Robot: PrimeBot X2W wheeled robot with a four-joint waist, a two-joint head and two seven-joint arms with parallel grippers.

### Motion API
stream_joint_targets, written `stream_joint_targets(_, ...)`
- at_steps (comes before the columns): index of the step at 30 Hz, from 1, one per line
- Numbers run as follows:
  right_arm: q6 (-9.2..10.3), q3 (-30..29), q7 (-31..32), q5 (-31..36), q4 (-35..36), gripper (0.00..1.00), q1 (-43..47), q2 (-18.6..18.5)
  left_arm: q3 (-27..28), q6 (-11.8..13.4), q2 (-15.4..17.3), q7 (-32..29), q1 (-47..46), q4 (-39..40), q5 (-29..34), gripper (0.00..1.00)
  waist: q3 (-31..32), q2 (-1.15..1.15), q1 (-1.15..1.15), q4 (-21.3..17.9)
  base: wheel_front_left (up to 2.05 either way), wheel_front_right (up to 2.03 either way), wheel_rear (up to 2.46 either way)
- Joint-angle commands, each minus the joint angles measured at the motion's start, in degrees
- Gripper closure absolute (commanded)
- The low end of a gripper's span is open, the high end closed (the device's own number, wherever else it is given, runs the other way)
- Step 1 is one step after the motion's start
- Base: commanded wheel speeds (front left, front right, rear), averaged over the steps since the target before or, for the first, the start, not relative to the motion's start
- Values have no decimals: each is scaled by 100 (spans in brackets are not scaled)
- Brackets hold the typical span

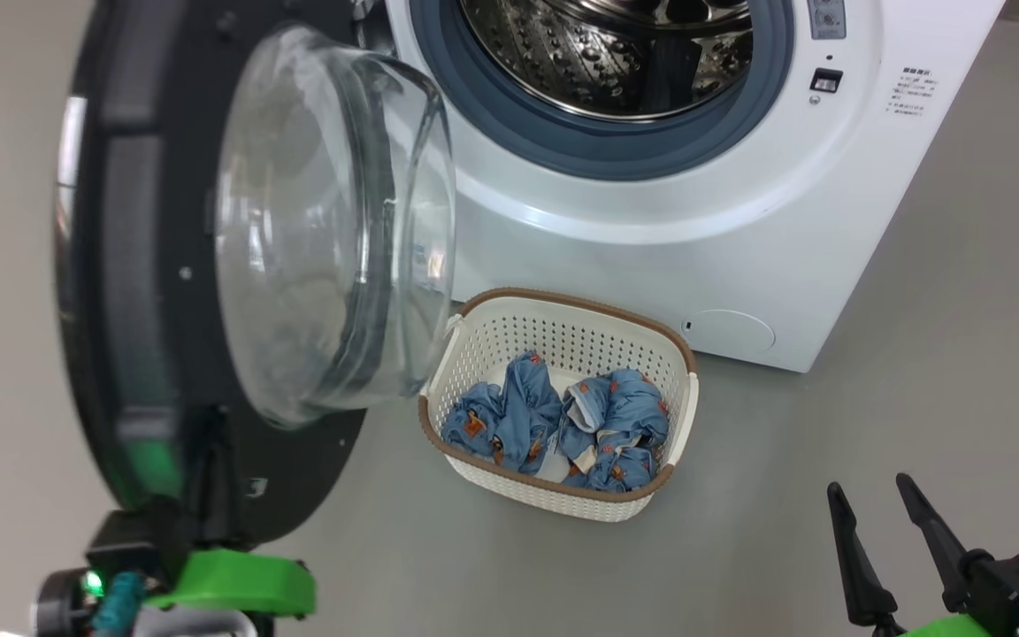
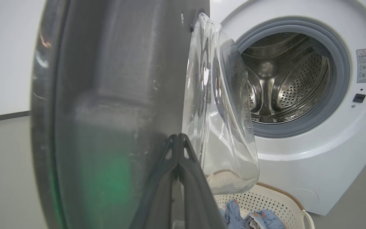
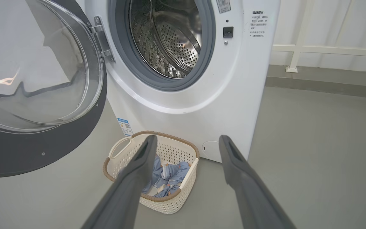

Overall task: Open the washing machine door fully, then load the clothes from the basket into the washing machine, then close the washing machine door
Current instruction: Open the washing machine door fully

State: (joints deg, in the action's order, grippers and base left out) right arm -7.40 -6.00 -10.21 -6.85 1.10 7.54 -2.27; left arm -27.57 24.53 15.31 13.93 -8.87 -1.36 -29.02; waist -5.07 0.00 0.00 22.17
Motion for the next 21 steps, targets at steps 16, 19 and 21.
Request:
stream_joint_targets(16,-9,95,180,176,380,0,-442,-61,2066,-538,442,106,-769,-460,80,100,-452,0,0,-104,0,0,0)
stream_joint_targets(19,-9,106,216,207,411,0,-499,-61,2371,-773,476,106,-907,-677,103,100,-536,0,0,-116,0,0,0)
stream_joint_targets(21,-9,104,242,247,442,0,-568,-61,2626,-1011,512,107,-1099,-961,87,100,-628,0,0,-113,0,0,0)
